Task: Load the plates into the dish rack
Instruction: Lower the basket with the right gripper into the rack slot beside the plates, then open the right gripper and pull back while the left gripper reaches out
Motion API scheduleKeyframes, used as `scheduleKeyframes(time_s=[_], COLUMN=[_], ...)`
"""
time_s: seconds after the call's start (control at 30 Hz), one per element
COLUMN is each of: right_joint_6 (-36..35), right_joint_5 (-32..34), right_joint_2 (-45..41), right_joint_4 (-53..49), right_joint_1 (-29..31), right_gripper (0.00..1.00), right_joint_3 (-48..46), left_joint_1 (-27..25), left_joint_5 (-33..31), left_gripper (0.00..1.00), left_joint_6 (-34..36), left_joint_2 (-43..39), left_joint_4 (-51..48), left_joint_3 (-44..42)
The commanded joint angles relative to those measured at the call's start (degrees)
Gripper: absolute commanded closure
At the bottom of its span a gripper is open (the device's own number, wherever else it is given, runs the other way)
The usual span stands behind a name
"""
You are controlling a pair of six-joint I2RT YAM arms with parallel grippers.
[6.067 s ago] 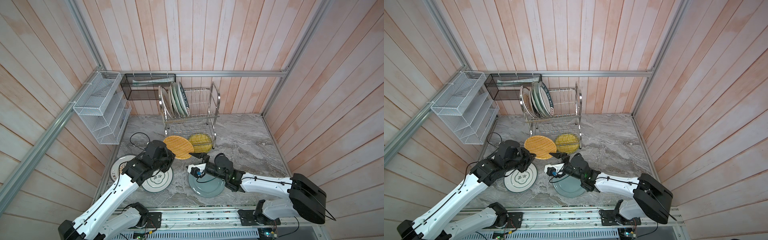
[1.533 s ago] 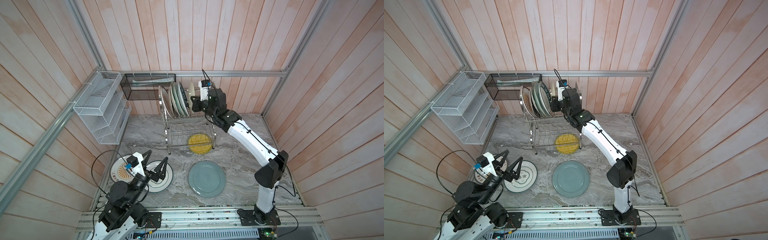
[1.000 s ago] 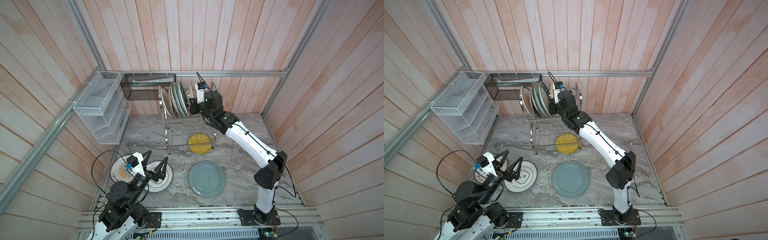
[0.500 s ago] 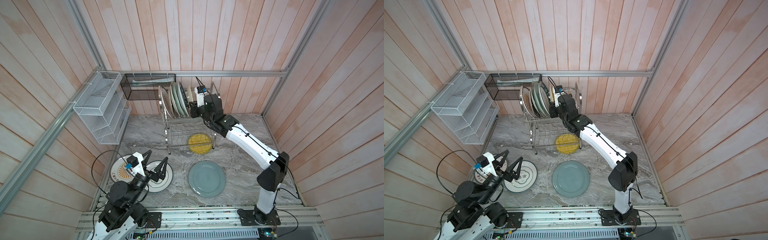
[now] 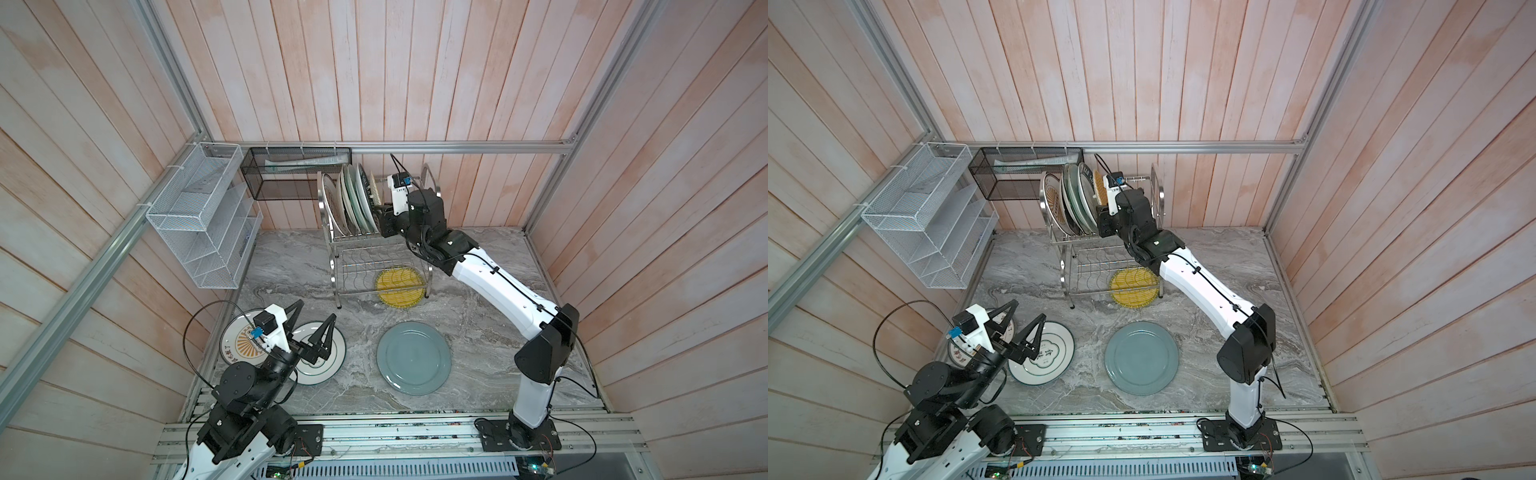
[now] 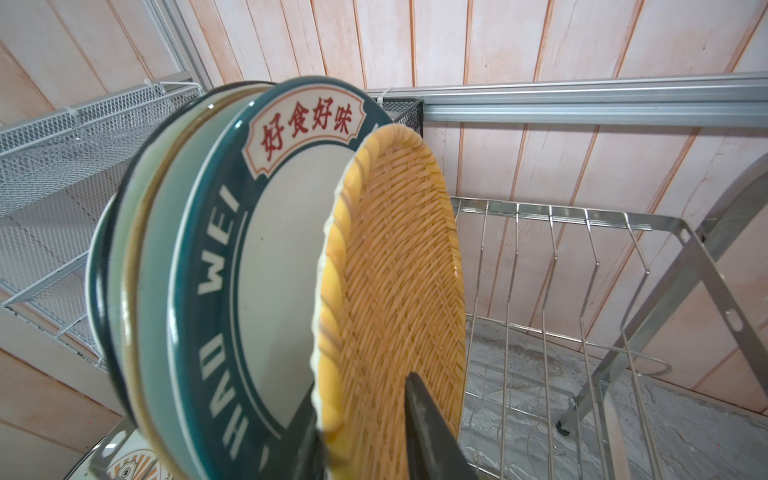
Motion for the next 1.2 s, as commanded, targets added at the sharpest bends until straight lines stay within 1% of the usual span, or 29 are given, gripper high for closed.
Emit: scheduleKeyframes(time_s=[0.0,0.13,0.4,0.6,0.67,0.77,0.83,0.9,0.97,1.0,1.03,1.07,1.1,1.13,1.17], right_joint_6=[1.28,1.93,2.73,2.96,3.13,3.02,2.74,2.40,2.40,2.70,3.01,3.61,4.01,4.41,4.86], right_joint_5=[-2.44,-4.03,-4.98,-5.08,-5.34,-6.11,-6.73,-7.14,-7.52,-7.56,-7.75,-8.05,-8.33,-8.74,-8.77], right_joint_2=[-2.91,-3.53,-5.20,-9.13,-11.18,-15.22,-18.58,-21.55,-24.85,-26.24,-27.72,-29.26,-30.45,-31.59,-32.74], right_joint_4=[1.36,1.74,3.04,4.85,5.59,7.68,9.61,10.94,12.21,12.89,13.69,14.26,14.68,14.93,14.87], right_joint_1=[0.50,0.50,0.59,0.93,0.97,1.01,0.94,0.86,0.77,0.68,0.68,0.68,0.68,0.68,0.68], right_gripper=[0.65,0.64,0.64,0.63,0.60,0.55,0.49,0.45,0.39,0.35,0.31,0.24,0.13,0.02,0.02], right_joint_3=[-0.85,-1.43,-3.40,-6.51,-8.57,-13.69,-18.02,-21.78,-25.84,-27.65,-29.65,-31.50,-32.92,-34.38,-35.71], left_joint_1=[-0.05,-0.05,-0.05,-0.04,-0.02,-0.13,-0.13,-0.10,-0.12,-0.14,-0.13,-0.05,-0.14,-0.09,-0.09], left_joint_5=[0.06,0.02,0.07,-0.54,-1.27,-2.87,-5.56,-8.49,-12.82,-13.84,-15.24,-17.26,-19.41,-21.78,-23.40], left_gripper=[0.00,0.00,0.00,0.00,0.00,0.00,0.00,0.00,0.00,0.00,0.00,0.00,0.00,0.00,0.00], left_joint_6=[0.36,0.32,0.13,-0.34,-1.00,-3.78,-8.24,-13.59,-21.33,-24.54,-28.28,-32.78,-37.46,-43.64,-48.95], left_joint_2=[0.07,0.10,0.08,0.03,0.04,0.00,0.02,-0.17,-0.15,-0.20,-0.12,-0.06,0.09,0.21,0.38], left_joint_4=[0.20,0.11,-0.07,-0.64,-1.17,-3.84,-8.29,-13.52,-20.60,-23.82,-27.43,-31.74,-35.66,-41.43,-46.19], left_joint_3=[1.01,1.00,1.08,1.11,1.32,2.17,3.67,5.09,6.85,7.56,8.52,9.34,9.99,10.76,11.37])
